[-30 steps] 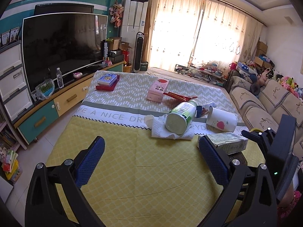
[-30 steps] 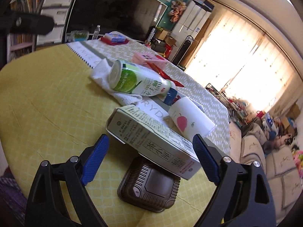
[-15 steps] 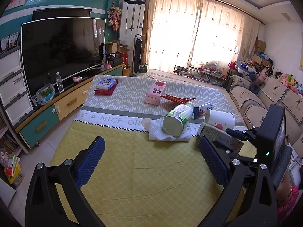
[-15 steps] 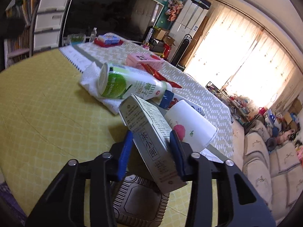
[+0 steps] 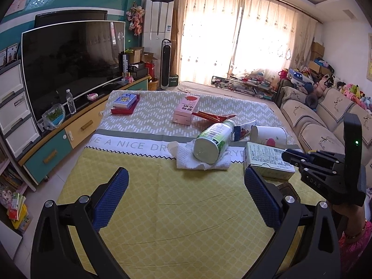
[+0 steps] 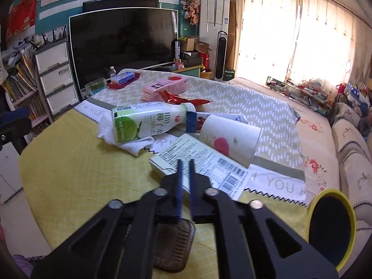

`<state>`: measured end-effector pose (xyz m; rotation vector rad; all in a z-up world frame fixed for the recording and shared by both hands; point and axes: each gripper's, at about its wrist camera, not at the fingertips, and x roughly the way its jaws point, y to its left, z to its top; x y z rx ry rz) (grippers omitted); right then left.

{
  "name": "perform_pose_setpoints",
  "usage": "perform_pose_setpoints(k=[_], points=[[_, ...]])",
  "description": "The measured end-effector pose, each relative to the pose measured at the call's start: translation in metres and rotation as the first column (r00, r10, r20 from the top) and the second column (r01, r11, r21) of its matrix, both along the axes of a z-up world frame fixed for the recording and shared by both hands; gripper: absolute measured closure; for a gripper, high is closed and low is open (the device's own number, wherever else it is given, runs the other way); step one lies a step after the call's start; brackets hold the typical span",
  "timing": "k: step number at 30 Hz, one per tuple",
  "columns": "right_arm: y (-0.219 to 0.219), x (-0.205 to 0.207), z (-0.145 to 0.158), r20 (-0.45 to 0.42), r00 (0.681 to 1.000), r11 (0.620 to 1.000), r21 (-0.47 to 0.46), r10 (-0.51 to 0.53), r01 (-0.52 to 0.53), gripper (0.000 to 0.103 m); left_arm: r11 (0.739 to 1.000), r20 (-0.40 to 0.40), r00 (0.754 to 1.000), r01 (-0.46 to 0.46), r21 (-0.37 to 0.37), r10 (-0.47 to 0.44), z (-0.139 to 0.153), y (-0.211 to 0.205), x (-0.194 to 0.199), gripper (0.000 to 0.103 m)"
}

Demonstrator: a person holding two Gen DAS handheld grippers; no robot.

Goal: Collect trash
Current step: 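Grasp the white paper cup with the right gripper and lift, then carry the paper cup over the bin and open the right gripper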

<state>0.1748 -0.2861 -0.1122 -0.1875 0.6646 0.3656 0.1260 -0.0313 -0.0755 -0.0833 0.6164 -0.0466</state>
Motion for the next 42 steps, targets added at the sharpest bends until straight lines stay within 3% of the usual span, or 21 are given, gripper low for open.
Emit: perform_pose_setpoints(k=[1,3,9,14,17,20,22,25,27,36,42], points=[[-0.002,0.002,-0.001,0.000,1.000,1.000,0.003,-0.006,0.006,0.044,1.000,0.001,1.000,0.003,0.002,-0.003,0.000,-0.001,0.000,0.005],[-0.008,0.005,-0.001,-0.007,1.000,1.000,0.018,-0.019,0.019,0.034,1.000,0.001,1.000,0.005,0.009,-0.005,0.000,-0.003,0.000,0.005],[-0.030,0.030,-0.007,-0.075,0.997,0.999,0.040,-0.013,0.016,0.032,1.000,-0.010,1.000,0.006,0.006,-0.006,-0.003,-0.002,0.002,0.005],[-0.047,0.056,-0.003,-0.072,0.991,0.989,0.093,-0.110,0.117,0.032,1.000,-0.023,1.000,0.010,0.005,-0.010,-0.006,-0.005,0.006,0.005],[-0.051,0.075,-0.009,-0.131,0.985,0.983,0.132,-0.111,0.128,0.032,1.000,-0.027,0.999,0.019,0.016,-0.019,-0.008,-0.010,0.008,0.005],[-0.055,0.090,-0.019,-0.199,0.976,0.973,0.194,-0.087,0.126,0.042,1.000,-0.031,0.999,0.019,0.019,-0.019,-0.008,-0.011,0.009,0.005],[-0.055,0.094,-0.024,-0.232,0.971,0.963,0.242,-0.062,0.119,0.065,1.000,-0.036,0.999,0.016,0.019,-0.016,-0.009,-0.010,0.010,0.005],[-0.057,0.092,-0.024,-0.234,0.971,0.951,0.288,-0.047,0.116,0.091,1.000,-0.042,0.999,0.016,0.021,-0.015,-0.011,-0.011,0.013,0.005],[-0.058,0.087,-0.018,-0.208,0.977,0.948,0.295,-0.055,0.116,0.101,1.000,-0.047,0.999,0.019,0.021,-0.018,-0.013,-0.012,0.014,0.005],[-0.077,0.040,0.028,-0.073,0.988,0.941,0.303,-0.133,0.149,0.101,0.998,-0.055,0.997,0.047,0.029,-0.045,-0.017,-0.025,0.016,0.005],[-0.127,0.009,0.033,-0.044,0.959,0.920,0.270,-0.281,0.282,0.101,0.997,-0.065,0.995,0.074,0.033,-0.072,-0.021,-0.036,0.017,0.005]])
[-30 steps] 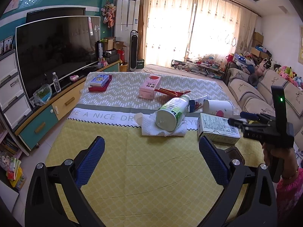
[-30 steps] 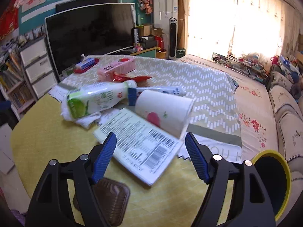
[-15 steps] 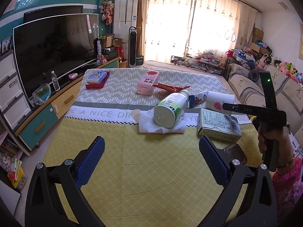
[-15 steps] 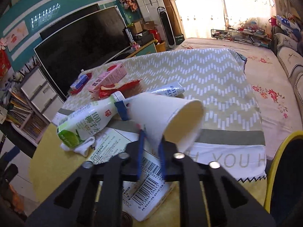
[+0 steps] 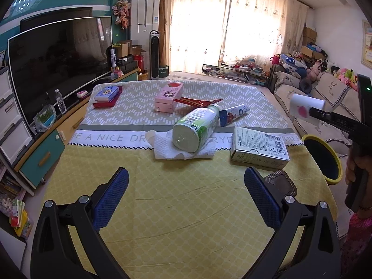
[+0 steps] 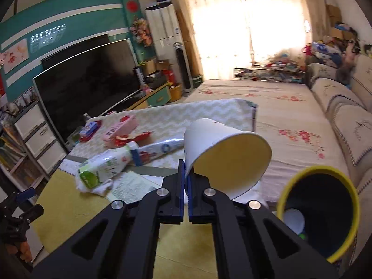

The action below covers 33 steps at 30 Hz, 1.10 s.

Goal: Collect trash
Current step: 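Carry the paper cup over the bin and open the right gripper, then grasp the brown square plastic tray with the left gripper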

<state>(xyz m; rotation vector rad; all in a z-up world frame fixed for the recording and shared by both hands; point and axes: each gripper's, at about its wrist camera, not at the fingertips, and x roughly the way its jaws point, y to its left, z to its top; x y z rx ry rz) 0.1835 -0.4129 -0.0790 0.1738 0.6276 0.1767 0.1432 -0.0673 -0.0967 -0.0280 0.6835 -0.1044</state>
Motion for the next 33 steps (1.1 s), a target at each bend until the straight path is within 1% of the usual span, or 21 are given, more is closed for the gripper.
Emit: perform_pose_setpoints(k=[5,9,13,15,17,18,19,21,26,28,31,33], points=[[-0.056,-0.011,-0.019,-0.061,0.986,0.987,-0.062,-0.154,0.150,0.101,0.999,-0.013,0.999,0.036,0.012,-0.035,-0.004,-0.016,0.002,0.005],[-0.099,-0.010,-0.047,-0.148,0.950,0.956,-0.139,-0.276,0.257,0.101,0.997,-0.028,0.997,0.068,0.024,-0.067,-0.008,-0.035,0.004,0.005],[-0.129,-0.004,-0.077,-0.229,0.914,0.939,-0.165,-0.335,0.303,0.099,0.994,-0.044,0.994,0.106,0.038,-0.105,-0.012,-0.055,0.006,0.005],[-0.140,-0.002,-0.089,-0.250,0.900,0.931,-0.175,-0.357,0.321,0.098,0.992,-0.051,0.991,0.124,0.040,-0.122,-0.014,-0.065,0.007,0.005],[-0.147,0.000,-0.098,-0.274,0.886,0.924,-0.198,-0.374,0.328,0.093,0.989,-0.058,0.988,0.142,0.037,-0.140,-0.015,-0.074,0.007,0.005],[-0.150,0.000,-0.102,-0.273,0.883,0.920,-0.204,-0.382,0.335,0.084,0.988,-0.061,0.987,0.153,0.037,-0.150,-0.016,-0.078,0.007,0.005],[-0.150,0.002,-0.103,-0.271,0.880,0.916,-0.210,-0.390,0.341,0.075,0.986,-0.066,0.985,0.165,0.039,-0.162,-0.017,-0.083,0.006,0.005],[-0.153,0.000,-0.104,-0.263,0.879,0.912,-0.219,-0.398,0.348,0.066,0.982,-0.073,0.981,0.184,0.048,-0.180,-0.019,-0.091,0.006,0.005],[-0.152,-0.009,-0.099,-0.237,0.888,0.913,-0.209,-0.395,0.350,0.064,0.973,-0.108,0.969,0.227,0.039,-0.222,-0.028,-0.109,0.007,0.005],[-0.149,-0.013,-0.096,-0.225,0.891,0.912,-0.213,-0.394,0.349,0.059,0.972,-0.121,0.965,0.235,0.025,-0.231,-0.032,-0.115,0.010,0.005],[-0.146,-0.017,-0.090,-0.214,0.899,0.919,-0.192,-0.382,0.345,0.059,0.971,-0.147,0.961,0.238,-0.002,-0.235,-0.043,-0.126,0.014,0.005],[-0.146,-0.019,-0.087,-0.208,0.903,0.921,-0.185,-0.377,0.342,0.058,0.972,-0.162,0.959,0.236,0.008,-0.232,-0.051,-0.135,0.017,0.005]])
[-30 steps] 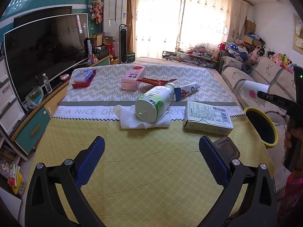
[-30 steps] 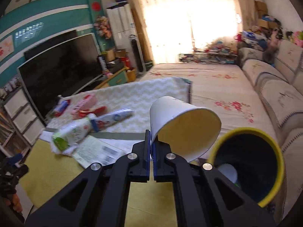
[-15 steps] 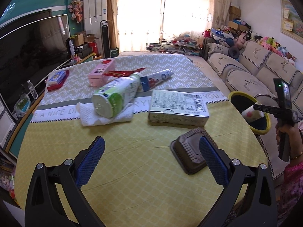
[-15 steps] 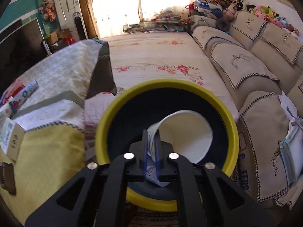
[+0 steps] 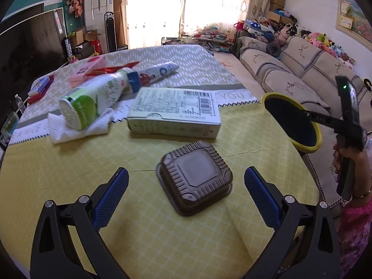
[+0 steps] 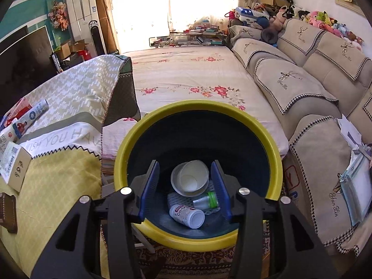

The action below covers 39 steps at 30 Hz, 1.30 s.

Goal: Collect trash
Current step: 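Grasp the brown square plastic tray with the left gripper, then carry the brown tray over the bin and open the left gripper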

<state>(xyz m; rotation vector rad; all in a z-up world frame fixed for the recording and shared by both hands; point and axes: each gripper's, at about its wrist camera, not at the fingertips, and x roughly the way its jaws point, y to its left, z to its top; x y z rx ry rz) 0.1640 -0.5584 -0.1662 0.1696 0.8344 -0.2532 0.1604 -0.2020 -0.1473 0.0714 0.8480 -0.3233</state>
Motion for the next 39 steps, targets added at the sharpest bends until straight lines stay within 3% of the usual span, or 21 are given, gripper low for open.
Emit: perform_pose_setpoints(k=[11,15,24,39], points=[[0.008,-0.004,0.001,0.016,0.999,0.999,0.034,0.031,-0.031,0.055,0.995,0.008,0.997,-0.082,0.050,0.082,-0.016,-0.011,0.014,0.005],[0.008,-0.004,0.000,0.014,0.999,0.998,0.043,0.034,-0.035,0.055,0.995,-0.013,0.997,-0.078,0.057,0.079,-0.020,-0.011,0.018,0.017],[0.005,-0.007,-0.004,0.010,0.999,0.998,0.057,0.033,-0.033,0.055,0.997,-0.026,0.998,-0.048,0.066,0.050,-0.027,-0.008,0.016,0.032],[0.005,-0.013,-0.007,0.016,0.999,0.996,0.080,0.030,-0.031,0.055,1.000,0.076,0.997,0.024,0.019,-0.026,0.022,-0.007,-0.014,0.035]])
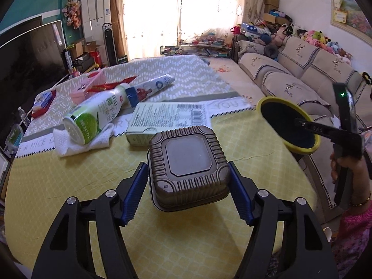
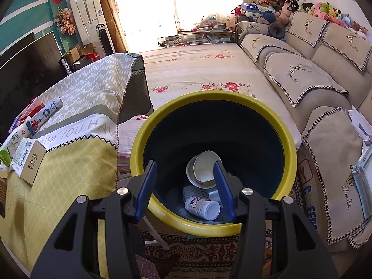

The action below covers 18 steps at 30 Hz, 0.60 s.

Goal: Collect trash
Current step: 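Carry the brown tray over the bin and open the left gripper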

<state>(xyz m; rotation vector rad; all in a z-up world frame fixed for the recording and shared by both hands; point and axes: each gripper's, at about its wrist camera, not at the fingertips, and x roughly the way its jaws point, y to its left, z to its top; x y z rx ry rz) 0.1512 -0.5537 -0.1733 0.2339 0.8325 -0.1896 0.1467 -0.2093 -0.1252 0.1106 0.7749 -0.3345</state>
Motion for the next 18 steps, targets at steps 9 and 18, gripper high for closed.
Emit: perform_pose_setpoints(k=[9,18], points=[[-0.020,-0.020,0.006,0.033,0.997,0.998,0.019,-0.065,0.064,0.055,0.991,0.029,0.990,0.136,-0.012,-0.136,0.020,-0.048,0.000,0.035],[-0.061,-0.049,0.014,0.059,0.985,0.987,0.011,-0.159,0.159,0.055,0.955,0.035,0.955,0.296,-0.004,-0.295,0.024,-0.139,0.022,0.035]])
